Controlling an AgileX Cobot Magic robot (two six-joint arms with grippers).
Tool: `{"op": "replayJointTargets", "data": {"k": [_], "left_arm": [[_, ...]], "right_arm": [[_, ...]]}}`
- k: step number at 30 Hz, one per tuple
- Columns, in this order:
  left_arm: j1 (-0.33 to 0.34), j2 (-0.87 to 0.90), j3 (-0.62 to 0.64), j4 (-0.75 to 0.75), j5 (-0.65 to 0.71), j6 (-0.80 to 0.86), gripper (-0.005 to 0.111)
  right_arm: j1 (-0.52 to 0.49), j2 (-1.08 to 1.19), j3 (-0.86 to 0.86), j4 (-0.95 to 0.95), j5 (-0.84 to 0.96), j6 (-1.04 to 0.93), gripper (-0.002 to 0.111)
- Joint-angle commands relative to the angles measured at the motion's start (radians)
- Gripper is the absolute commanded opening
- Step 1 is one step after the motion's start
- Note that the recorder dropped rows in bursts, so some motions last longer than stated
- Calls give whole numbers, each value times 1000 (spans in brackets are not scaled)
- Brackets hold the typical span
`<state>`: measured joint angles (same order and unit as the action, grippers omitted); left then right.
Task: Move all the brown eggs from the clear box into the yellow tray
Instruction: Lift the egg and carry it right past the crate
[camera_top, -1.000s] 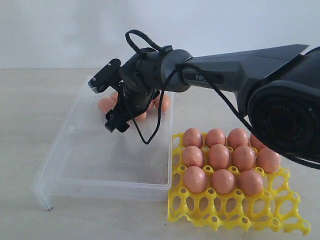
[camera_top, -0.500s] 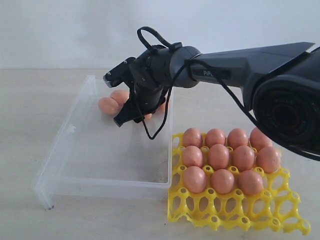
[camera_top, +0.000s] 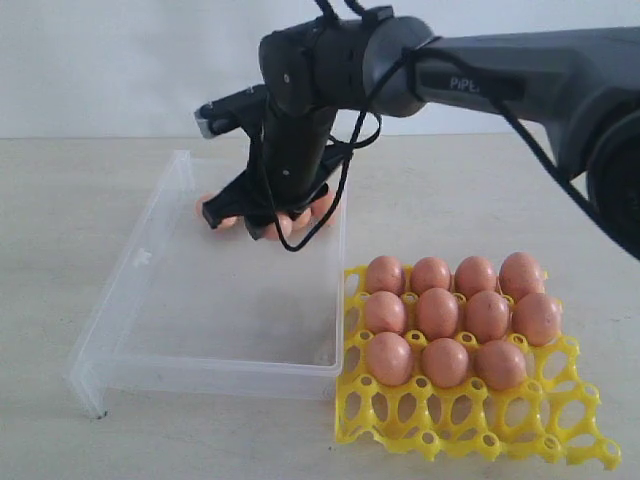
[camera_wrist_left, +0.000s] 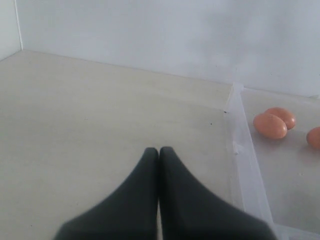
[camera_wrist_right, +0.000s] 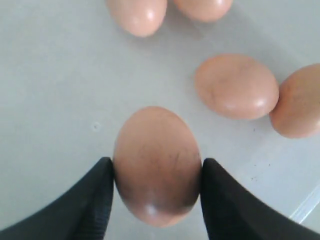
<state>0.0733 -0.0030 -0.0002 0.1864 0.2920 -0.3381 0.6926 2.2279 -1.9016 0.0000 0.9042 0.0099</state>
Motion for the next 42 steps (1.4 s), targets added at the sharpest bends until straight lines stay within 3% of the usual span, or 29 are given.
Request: {"op": "replayJointTargets", "data": {"k": [1,4,7,10,16,21,25,30,33,36,38,40,41,42], "left_arm": [[-3,3,0,-7,1,-7,-4],[-3,3,0,-7,1,-7,-4],[-3,3,0,-7,1,-7,-4],[-3,3,0,-7,1,-7,-4],[-3,3,0,-7,1,-7,-4],[-3,3,0,-7,1,-7,-4],[-3,3,0,-7,1,-7,-4],[-3,3,0,-7,1,-7,-4],[-5,3,0,-7,1,-7,-4],[-5,3,0,-7,1,-7,-4],[-5,3,0,-7,1,-7,-4],[-5,3,0,-7,1,-7,-4],[-5,3,0,-7,1,-7,-4],[-5,3,0,-7,1,-7,-4]], "right_arm": [[29,-68,-1,25,-90,58,0],[85,-136,108,25,-310,48,0],[172,-334,506,25,-865,89,0],[174,-496,863,58,-1234,91,0],[100,-971,1289,82,-1283,29,0],[-56,-1143,1319,76,-1114,7,0],[-169,-1212,1319,-55,-982,0,0],[-359,-1205,1297,-196,-965,-43,0],[-501,-1180,1267,-99,-1108,61,0],[-621,-1140,1251,-6,-1268,299,0],[-677,-1084,1251,-120,-1420,526,0],[-712,-1006,1251,-460,-1583,775,0],[-743,-945,1251,-691,-1753,945,0],[-758,-918,1251,-760,-1828,994,0]]}}
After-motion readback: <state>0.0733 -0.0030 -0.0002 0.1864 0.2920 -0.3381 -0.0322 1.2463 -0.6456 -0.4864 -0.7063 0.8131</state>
